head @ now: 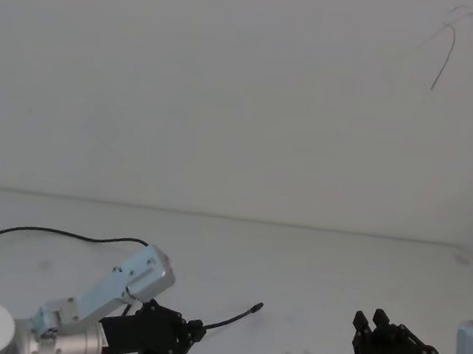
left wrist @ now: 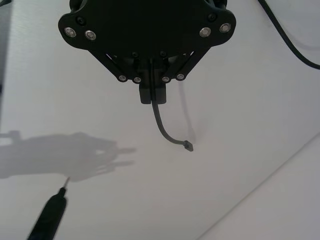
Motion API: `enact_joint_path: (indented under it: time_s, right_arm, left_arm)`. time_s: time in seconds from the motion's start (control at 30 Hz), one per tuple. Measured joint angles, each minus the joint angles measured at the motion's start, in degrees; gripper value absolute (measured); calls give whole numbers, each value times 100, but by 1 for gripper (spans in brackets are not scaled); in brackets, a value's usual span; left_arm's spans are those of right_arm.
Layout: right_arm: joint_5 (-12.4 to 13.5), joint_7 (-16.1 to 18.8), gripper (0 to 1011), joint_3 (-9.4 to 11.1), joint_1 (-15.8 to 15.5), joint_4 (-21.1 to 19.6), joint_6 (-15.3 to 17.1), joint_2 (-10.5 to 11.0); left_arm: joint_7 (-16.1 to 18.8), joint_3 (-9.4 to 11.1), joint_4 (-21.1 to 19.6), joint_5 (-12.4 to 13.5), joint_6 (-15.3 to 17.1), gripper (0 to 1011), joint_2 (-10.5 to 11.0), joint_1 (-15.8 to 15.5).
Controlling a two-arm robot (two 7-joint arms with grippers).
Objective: Pick up the data cable with the one hand.
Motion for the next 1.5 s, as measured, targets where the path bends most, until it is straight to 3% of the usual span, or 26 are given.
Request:
enact_joint_path:
  time_s: [0.3, 0.73, 0.87, 1.1, 1.5]
  right_arm:
    - [0, 0, 251, 0, 0, 0, 0, 0]
    - [0, 0, 251, 0, 0, 0, 0, 0]
    - [0, 1, 251, 1, 0, 0, 0, -3]
    - [91, 64, 251, 40, 8, -46, -4, -52]
    - [696, 312, 251, 218, 62, -313, 196, -257]
  left_arm:
    - [-592, -168, -158, -468, -300, 44, 260, 145]
    - [-1962, -513, -411, -1617, -665, 44, 838, 531]
    - [-2258, -573, -443, -1863, -713, 43, 959, 611]
    - [-2604, -640, -479, -2154, -770, 44, 1095, 700]
    - [-2906, -697, -509, -2404, -817, 44, 1216, 779]
